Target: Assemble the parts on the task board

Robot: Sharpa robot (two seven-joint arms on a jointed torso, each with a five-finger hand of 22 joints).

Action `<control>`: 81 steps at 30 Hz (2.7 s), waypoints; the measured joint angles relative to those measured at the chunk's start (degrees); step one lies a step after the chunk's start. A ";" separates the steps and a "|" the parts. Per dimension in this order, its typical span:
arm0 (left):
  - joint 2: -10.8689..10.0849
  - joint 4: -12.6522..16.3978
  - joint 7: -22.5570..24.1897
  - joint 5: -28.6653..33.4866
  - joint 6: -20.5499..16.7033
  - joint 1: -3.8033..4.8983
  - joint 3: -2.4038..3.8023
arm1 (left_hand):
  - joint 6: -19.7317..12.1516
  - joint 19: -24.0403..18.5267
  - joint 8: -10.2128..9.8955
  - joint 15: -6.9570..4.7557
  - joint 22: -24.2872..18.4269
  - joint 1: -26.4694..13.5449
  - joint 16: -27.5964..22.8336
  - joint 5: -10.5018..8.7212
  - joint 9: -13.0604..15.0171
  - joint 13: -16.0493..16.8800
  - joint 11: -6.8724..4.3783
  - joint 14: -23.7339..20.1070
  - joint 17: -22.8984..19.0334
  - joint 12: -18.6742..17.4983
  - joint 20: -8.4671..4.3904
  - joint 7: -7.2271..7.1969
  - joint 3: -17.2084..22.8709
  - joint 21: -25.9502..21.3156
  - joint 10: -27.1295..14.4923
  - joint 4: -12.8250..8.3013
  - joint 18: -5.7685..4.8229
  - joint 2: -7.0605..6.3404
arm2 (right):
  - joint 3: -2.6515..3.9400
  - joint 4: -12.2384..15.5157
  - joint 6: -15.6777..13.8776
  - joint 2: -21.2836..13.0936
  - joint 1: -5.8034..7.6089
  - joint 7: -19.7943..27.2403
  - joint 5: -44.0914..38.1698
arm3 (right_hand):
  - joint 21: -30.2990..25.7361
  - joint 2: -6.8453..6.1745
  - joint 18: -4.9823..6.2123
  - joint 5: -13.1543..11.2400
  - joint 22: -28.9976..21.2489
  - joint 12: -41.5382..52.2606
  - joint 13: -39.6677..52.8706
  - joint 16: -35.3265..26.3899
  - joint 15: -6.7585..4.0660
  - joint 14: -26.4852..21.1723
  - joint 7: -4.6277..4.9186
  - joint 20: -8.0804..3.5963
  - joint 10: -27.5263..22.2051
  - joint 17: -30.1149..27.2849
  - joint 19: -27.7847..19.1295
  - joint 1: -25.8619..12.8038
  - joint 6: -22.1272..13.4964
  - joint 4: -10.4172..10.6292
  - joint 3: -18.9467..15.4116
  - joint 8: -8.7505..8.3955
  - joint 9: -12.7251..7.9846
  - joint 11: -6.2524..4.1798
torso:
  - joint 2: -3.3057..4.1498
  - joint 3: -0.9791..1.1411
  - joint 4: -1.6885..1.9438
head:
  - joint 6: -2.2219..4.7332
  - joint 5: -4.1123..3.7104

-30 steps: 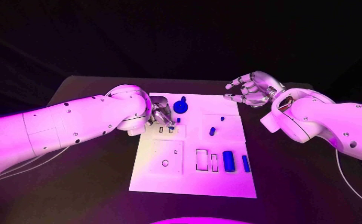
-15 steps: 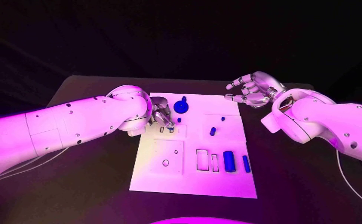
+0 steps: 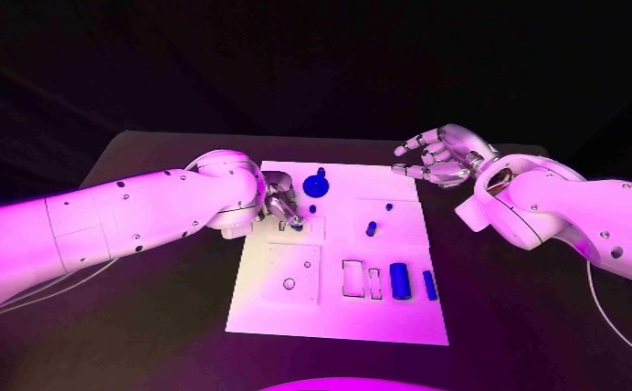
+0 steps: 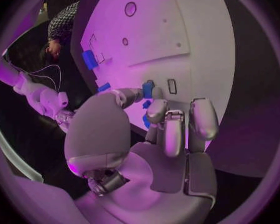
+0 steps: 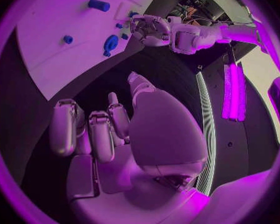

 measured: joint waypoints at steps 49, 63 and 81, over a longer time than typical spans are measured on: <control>1.23 -1.63 -0.25 0.59 0.76 0.04 -0.45 | 1.27 0.83 0.42 -0.63 1.51 -3.32 0.00 0.53 1.08 1.61 -0.84 0.21 -0.03 0.82 -0.42 -0.69 -0.32 0.49 2.05 -0.34 -0.93 1.65 | 0.00 -0.01 0.15 -0.05 -0.03 0.02 0.00 | 0.00 0.00 0.00 0.00 0.02 0.00 -0.04 0.00 0.00 0.00 0.00 0.00 -0.10 -0.02 0.00 0.00 0.00 0.00 0.00 0.00 -0.03 -0.09 | 0.02 0.09 -0.04 | -0.47 -0.26; 1.31 -1.77 -0.31 0.84 0.71 0.02 -0.46 | 1.74 1.23 0.39 -1.03 1.71 -5.82 0.00 -0.52 1.46 2.11 -1.15 0.20 -0.03 0.81 -0.83 -0.90 1.49 0.65 2.36 -5.64 -0.92 1.42 | 0.00 -0.02 0.16 -0.08 -0.03 0.03 0.00 | -0.22 0.00 0.00 0.00 0.01 0.00 -0.09 0.00 0.00 0.00 0.03 -0.21 -0.09 0.02 -0.21 0.00 0.39 0.00 0.00 0.00 -0.04 -0.09 | -0.02 0.07 -0.05 | -0.49 -0.31; 1.34 -1.93 -0.47 1.06 0.67 -0.05 -0.55 | 4.34 1.44 -0.86 -1.03 1.82 -7.24 0.23 -1.00 1.77 2.70 -1.25 0.20 -0.03 0.81 -1.04 -2.86 -5.97 0.65 2.46 -3.86 -0.93 1.96 | 0.00 0.02 0.15 -0.13 -0.03 0.08 0.00 | -0.22 0.24 0.01 0.00 0.00 0.00 -0.15 0.00 0.00 0.00 0.03 -0.21 -0.09 0.01 -0.21 -0.23 0.39 0.00 0.00 0.00 0.00 -0.09 | -0.02 0.07 -0.04 | -0.48 -0.38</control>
